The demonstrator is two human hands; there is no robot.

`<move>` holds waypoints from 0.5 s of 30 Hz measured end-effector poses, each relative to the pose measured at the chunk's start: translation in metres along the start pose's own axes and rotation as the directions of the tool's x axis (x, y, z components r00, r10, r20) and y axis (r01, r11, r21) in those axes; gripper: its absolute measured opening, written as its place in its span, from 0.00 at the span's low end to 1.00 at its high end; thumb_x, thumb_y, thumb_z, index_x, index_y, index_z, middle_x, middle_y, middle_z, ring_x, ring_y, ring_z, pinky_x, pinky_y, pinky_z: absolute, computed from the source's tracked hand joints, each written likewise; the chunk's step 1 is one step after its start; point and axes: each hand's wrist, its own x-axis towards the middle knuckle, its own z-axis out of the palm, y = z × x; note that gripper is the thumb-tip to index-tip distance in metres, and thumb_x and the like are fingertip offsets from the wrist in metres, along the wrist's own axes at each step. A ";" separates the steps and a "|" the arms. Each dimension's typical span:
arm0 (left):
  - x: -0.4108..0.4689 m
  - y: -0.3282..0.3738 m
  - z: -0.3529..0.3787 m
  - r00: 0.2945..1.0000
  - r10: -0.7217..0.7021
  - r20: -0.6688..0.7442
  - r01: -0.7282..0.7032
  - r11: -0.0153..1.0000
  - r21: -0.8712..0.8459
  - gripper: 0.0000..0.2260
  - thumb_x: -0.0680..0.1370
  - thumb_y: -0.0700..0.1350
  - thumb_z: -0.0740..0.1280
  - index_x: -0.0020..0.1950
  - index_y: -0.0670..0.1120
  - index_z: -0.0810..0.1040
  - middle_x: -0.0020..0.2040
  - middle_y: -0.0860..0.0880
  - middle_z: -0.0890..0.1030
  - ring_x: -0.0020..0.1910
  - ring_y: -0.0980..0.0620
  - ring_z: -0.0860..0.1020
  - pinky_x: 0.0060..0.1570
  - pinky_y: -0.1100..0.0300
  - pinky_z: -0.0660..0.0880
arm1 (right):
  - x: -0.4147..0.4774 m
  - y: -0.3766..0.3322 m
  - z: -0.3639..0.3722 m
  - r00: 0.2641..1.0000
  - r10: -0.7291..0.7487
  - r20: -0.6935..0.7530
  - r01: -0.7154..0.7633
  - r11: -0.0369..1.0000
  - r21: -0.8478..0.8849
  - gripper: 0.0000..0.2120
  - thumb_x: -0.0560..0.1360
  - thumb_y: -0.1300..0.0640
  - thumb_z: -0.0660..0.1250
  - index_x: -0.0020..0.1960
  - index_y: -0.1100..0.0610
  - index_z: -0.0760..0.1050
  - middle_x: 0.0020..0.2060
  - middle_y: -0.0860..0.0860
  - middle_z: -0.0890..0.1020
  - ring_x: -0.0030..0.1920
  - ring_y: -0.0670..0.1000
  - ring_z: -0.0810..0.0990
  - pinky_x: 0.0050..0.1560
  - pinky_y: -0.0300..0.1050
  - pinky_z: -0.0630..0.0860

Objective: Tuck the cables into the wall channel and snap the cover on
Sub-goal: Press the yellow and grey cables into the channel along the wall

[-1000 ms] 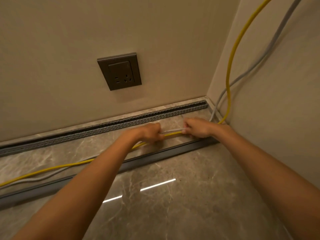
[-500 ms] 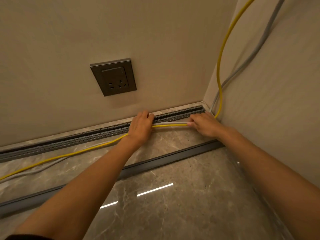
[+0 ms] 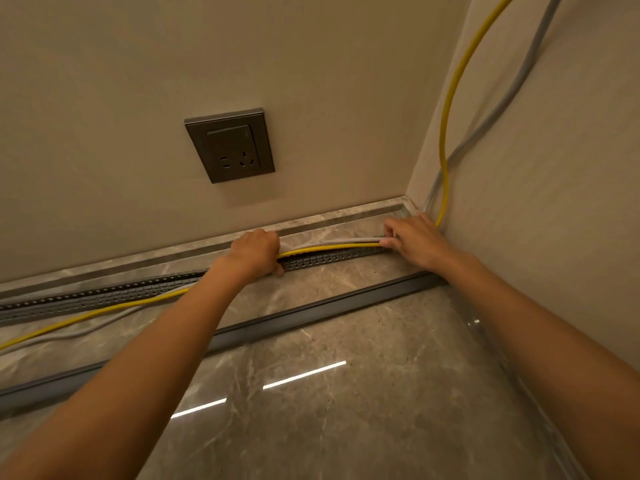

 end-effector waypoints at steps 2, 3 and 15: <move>-0.005 0.003 -0.003 0.999 -0.031 0.013 0.031 0.999 0.016 0.21 0.73 0.50 0.71 0.61 0.39 0.74 0.61 0.40 0.76 0.60 0.41 0.75 0.56 0.50 0.74 | -0.001 0.001 0.000 1.000 0.011 0.019 -0.012 1.000 0.024 0.07 0.78 0.53 0.62 0.42 0.53 0.67 0.46 0.56 0.82 0.54 0.57 0.77 0.65 0.50 0.62; -0.007 0.007 -0.004 0.999 -0.035 0.003 0.035 0.999 0.022 0.22 0.73 0.51 0.71 0.61 0.39 0.74 0.61 0.40 0.76 0.60 0.41 0.75 0.56 0.50 0.74 | -0.002 0.001 0.001 1.000 0.015 0.024 -0.016 0.999 0.042 0.08 0.77 0.53 0.63 0.42 0.53 0.67 0.43 0.55 0.81 0.54 0.57 0.77 0.65 0.50 0.62; -0.003 0.061 0.016 0.935 0.265 -0.236 -0.241 0.963 0.123 0.12 0.81 0.42 0.57 0.64 0.40 0.70 0.62 0.41 0.74 0.60 0.41 0.74 0.54 0.50 0.72 | 0.001 0.013 0.005 0.997 -0.003 0.076 0.004 1.000 -0.012 0.10 0.74 0.52 0.67 0.51 0.56 0.70 0.52 0.58 0.82 0.59 0.58 0.74 0.66 0.50 0.61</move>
